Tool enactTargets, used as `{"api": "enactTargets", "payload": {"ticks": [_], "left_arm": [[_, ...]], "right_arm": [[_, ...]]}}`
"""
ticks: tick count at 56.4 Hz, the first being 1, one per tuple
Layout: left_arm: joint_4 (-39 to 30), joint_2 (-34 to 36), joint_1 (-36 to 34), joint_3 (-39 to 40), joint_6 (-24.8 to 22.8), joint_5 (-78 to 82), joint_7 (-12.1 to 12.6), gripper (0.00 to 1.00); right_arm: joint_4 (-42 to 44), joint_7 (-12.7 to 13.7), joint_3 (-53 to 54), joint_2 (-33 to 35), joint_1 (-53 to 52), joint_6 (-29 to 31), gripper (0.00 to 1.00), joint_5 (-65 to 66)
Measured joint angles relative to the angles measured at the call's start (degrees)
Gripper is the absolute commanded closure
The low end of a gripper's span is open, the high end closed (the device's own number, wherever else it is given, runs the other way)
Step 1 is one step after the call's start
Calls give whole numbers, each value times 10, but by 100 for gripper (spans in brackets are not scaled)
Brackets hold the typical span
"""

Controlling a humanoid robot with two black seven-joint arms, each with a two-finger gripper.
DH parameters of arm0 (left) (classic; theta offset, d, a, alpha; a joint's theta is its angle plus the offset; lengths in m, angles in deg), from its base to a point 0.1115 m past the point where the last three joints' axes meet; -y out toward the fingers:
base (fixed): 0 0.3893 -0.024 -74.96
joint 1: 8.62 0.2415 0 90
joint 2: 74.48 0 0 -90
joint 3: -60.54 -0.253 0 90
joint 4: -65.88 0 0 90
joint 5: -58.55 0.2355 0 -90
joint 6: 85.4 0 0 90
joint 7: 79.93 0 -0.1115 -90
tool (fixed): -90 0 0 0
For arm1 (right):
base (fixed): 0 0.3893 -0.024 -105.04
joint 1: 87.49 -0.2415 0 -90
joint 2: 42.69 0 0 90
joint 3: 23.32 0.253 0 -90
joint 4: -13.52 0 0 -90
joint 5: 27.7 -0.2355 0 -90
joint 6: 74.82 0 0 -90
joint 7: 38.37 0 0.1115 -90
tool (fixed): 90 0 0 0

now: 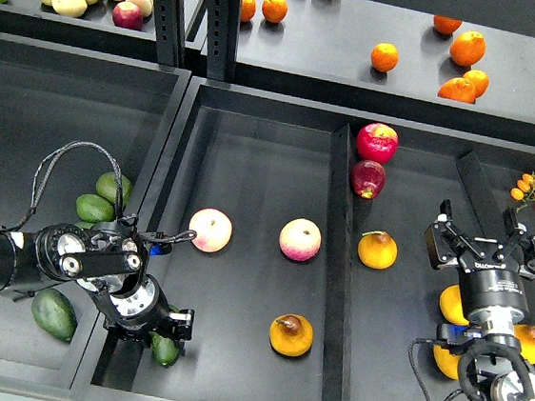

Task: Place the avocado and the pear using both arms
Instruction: 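Close the left gripper on the avocado and lift it, then carry the avocado with the left gripper into the compartment of avocados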

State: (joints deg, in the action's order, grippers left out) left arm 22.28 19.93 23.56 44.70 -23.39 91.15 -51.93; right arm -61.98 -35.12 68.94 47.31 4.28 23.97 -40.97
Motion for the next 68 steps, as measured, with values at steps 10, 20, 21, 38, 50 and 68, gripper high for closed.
{"api": "enactTargets", "payload": {"ticks": [10,20,21,38,50,68], "left_arm": [[-1,0,-2,19,0,-1,0,69],[-9,4,-30,31,0,-4,0,69],[-10,4,-35,32,0,-4,0,69],[-27,46,-117,35,0,-43,0,69],[-50,117,-153,35,0,-54,0,69],[-89,289,-158,43,0,-52,0,69]], "right_arm": [[0,0,0,0,0,0,0,0],[0,0,0,0,0,0,0,0],[0,0,0,0,0,0,0,0],[0,0,-2,0,1,0,0,0],[0,0,-2,0,1,0,0,0],[0,0,-3,0,1,1,0,-1]]}}
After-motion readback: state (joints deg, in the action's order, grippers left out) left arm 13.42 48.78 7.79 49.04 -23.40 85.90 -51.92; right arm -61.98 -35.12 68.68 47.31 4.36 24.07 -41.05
